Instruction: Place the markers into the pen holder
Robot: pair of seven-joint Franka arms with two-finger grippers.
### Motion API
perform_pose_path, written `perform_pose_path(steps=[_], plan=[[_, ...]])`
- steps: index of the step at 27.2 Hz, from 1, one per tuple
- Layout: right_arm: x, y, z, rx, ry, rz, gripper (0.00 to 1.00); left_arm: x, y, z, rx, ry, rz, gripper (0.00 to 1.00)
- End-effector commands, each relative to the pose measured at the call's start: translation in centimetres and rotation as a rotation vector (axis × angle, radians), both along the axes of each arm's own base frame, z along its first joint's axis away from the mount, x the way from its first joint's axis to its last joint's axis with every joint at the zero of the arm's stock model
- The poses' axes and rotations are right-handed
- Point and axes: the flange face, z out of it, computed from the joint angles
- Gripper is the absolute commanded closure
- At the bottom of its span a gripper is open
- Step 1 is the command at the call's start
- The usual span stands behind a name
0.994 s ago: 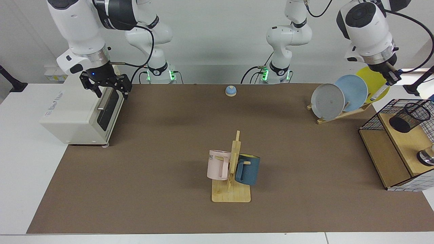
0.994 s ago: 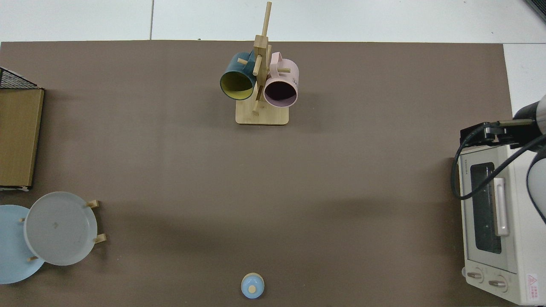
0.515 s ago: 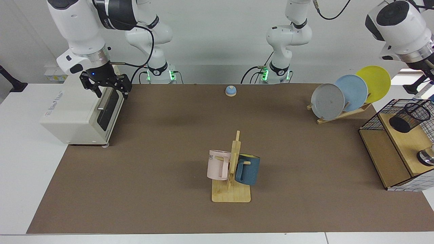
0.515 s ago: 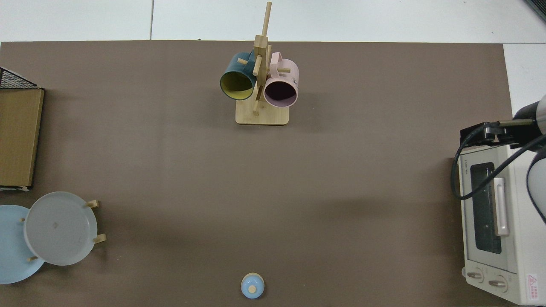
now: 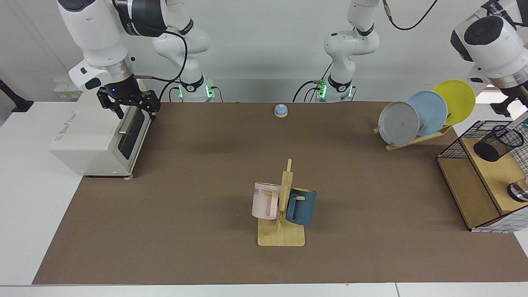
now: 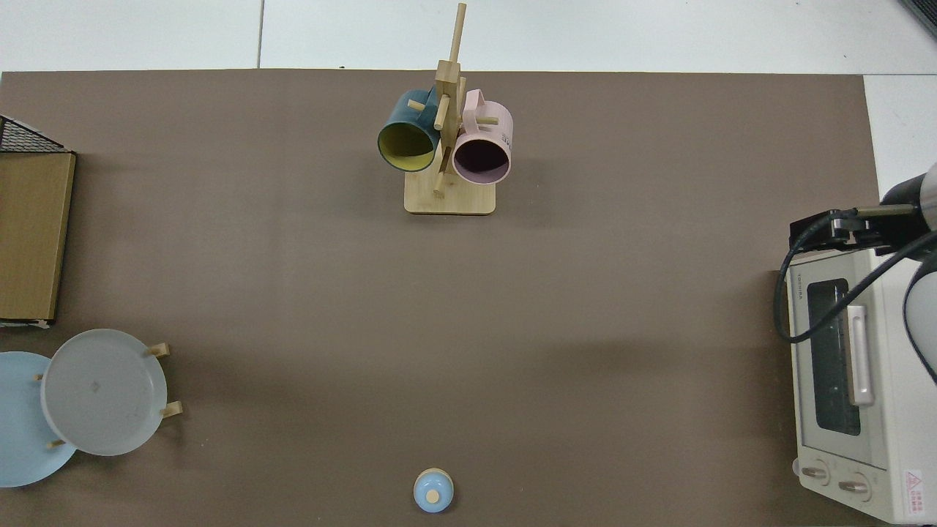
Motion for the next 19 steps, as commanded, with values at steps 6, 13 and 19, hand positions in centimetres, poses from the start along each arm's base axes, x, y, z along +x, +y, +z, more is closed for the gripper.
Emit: perform_pose_path(steps=[6, 13, 19], plan=[[-0.2, -0.4, 0.4, 0.008, -0.015, 0.018, 0.00, 1.0, 1.7, -1.0, 0.022, 0.014, -0.056, 1.00], [-0.2, -0.4, 0.4, 0.008, -0.015, 0.018, 0.00, 1.7, 2.3, -2.0, 0.021, 0.016, -0.090, 1.00], [-0.2, -0.4, 0.4, 0.008, -0.015, 0.018, 0.00, 2.1, 2.4, -2.8, 0.015, 0.020, -0.100, 1.00]])
